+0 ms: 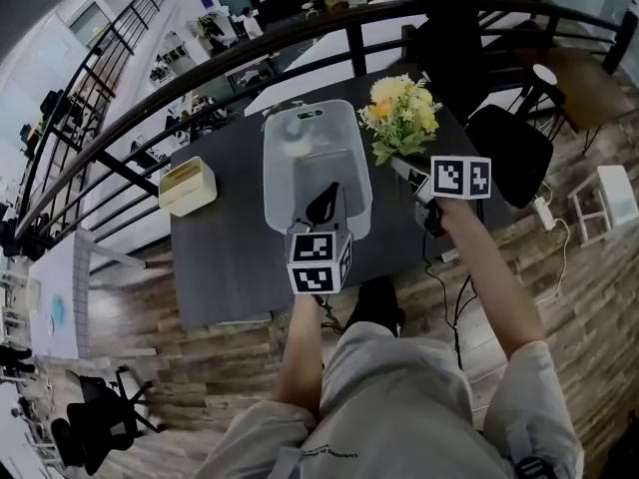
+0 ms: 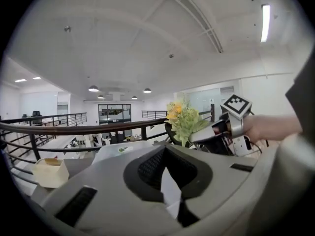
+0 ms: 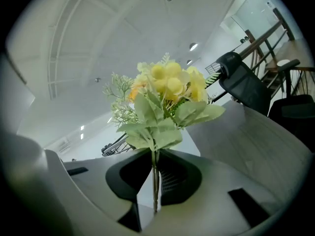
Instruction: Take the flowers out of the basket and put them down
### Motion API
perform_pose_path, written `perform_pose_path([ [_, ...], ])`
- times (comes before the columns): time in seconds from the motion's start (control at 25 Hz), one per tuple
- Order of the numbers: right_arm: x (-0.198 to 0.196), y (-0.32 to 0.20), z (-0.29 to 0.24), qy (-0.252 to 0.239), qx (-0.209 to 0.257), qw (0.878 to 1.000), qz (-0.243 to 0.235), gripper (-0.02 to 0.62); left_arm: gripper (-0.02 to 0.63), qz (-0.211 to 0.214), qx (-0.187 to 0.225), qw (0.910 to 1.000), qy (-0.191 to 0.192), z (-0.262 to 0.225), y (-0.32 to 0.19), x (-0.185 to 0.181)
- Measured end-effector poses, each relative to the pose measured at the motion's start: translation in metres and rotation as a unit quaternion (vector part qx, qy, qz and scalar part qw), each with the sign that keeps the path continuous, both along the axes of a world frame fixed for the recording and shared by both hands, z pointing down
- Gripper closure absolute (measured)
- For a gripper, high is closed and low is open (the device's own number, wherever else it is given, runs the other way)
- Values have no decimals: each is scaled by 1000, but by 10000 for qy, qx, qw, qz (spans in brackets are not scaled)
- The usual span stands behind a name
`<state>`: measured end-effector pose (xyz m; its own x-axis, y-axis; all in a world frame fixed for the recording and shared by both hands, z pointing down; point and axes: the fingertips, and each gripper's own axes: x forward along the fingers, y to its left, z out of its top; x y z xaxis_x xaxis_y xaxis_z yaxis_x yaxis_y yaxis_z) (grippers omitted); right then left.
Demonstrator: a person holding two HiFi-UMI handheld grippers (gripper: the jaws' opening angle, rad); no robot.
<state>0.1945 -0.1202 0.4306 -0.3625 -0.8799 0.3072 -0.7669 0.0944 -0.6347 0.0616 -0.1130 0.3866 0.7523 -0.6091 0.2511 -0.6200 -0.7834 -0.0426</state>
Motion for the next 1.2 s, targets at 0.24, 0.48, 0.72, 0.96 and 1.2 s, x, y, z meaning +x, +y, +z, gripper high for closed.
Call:
perform_pose_path([
  [0.24,31,18,34,-194,-150,9992,316,531,591,348,-84,9990,257,2,5,42],
  [0.48,64,32,60,-189,-446,9972,576,531,591,642,-273,9970,346,13,14,76],
  [0.72,65,37,85,-127,-740,9960,486,531,589,772,-360,9955,408,17,16,97],
  [0.96,68,35,106,-182,-922,9946,430,531,589,852,-386,9951,313,18,20,121],
  [1.2,84,28,122,-674,-883,9912,725,531,589,1055,-467,9929,300,27,25,153],
])
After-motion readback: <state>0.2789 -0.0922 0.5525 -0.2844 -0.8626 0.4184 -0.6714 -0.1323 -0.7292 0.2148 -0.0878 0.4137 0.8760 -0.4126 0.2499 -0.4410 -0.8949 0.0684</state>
